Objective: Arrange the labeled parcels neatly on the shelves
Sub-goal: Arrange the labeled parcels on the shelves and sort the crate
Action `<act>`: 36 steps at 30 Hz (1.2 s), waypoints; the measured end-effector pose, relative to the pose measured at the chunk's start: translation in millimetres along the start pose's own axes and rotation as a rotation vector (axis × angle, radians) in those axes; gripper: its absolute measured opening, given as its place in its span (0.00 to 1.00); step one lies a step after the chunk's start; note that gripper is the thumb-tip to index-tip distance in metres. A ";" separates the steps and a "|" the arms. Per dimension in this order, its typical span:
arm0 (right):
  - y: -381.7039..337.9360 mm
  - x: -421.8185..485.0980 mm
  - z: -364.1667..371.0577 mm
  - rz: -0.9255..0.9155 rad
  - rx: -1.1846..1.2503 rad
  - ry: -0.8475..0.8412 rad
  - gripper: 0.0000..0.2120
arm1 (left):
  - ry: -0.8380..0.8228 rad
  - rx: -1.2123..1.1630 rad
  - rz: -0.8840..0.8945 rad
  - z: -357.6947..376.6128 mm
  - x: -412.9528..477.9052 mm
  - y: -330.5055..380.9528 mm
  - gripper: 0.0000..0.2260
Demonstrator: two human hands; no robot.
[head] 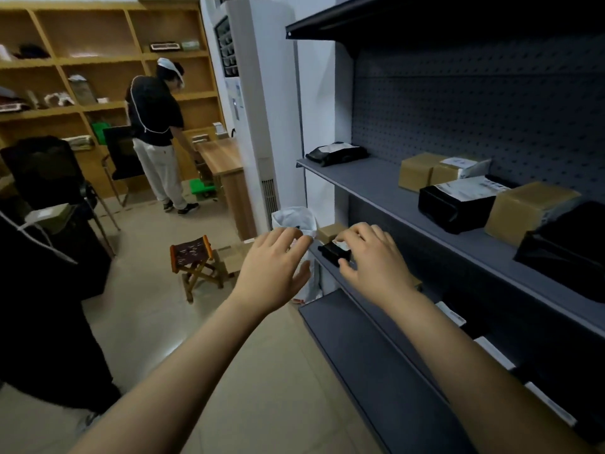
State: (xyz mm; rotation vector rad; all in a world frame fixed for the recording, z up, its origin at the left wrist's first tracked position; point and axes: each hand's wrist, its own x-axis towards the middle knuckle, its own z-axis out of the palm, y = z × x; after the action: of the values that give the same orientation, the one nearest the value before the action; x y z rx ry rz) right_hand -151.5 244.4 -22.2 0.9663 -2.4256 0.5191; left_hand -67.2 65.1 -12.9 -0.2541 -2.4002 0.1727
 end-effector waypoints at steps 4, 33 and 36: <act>11.8 49.4 20.8 0.087 -0.035 -0.001 0.14 | 0.018 -0.033 0.042 37.9 40.1 -45.6 0.14; 214.2 219.8 82.9 0.707 -0.389 0.117 0.16 | 0.080 -0.527 0.399 318.0 346.8 -92.3 0.13; 220.4 227.7 86.7 0.836 -0.416 0.160 0.18 | 0.089 -0.587 0.498 336.9 374.3 -88.9 0.12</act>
State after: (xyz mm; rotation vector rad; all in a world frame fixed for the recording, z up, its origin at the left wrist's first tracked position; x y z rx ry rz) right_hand -479.2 229.0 -3.8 -0.2812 -2.5529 0.3065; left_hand -578.2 46.2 -5.3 -1.1029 -2.2028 -0.3210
